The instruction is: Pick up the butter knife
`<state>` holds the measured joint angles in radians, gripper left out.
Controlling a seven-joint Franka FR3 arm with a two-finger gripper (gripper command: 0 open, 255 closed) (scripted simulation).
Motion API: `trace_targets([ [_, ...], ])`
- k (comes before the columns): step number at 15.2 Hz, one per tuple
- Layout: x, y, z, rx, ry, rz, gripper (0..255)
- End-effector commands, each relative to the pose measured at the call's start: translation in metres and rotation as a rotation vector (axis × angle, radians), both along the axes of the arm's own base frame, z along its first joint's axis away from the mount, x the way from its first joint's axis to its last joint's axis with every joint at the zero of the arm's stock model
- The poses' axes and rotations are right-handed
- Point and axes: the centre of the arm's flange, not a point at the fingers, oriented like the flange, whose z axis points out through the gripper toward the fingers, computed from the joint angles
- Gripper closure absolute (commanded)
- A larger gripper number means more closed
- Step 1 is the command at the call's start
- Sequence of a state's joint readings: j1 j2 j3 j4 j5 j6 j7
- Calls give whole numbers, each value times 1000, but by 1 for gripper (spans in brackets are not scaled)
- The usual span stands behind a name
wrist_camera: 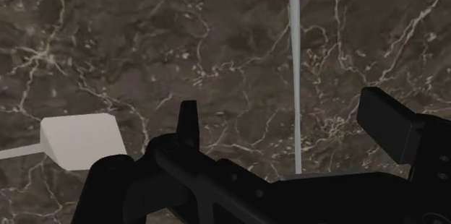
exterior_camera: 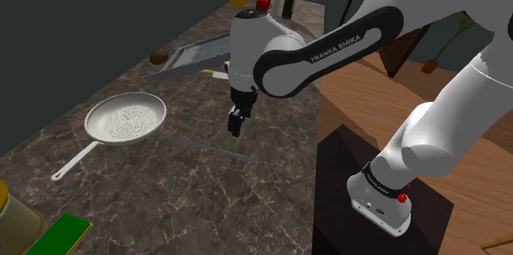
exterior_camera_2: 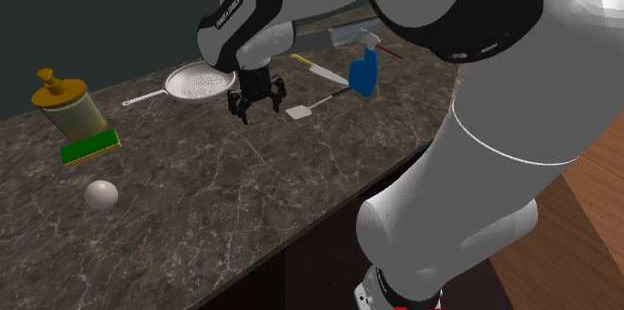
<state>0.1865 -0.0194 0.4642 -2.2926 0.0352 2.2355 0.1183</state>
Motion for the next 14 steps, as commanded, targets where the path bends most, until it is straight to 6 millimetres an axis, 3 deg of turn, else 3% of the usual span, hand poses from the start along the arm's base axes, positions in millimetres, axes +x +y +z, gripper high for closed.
trace_targets([
  [1, 1, 20, -19, -5, 1, 29, 0],
  [5, 5, 58, -48, -14, 3, 79, 0],
  [14, 5, 58, -88, -14, 3, 79, 0],
])
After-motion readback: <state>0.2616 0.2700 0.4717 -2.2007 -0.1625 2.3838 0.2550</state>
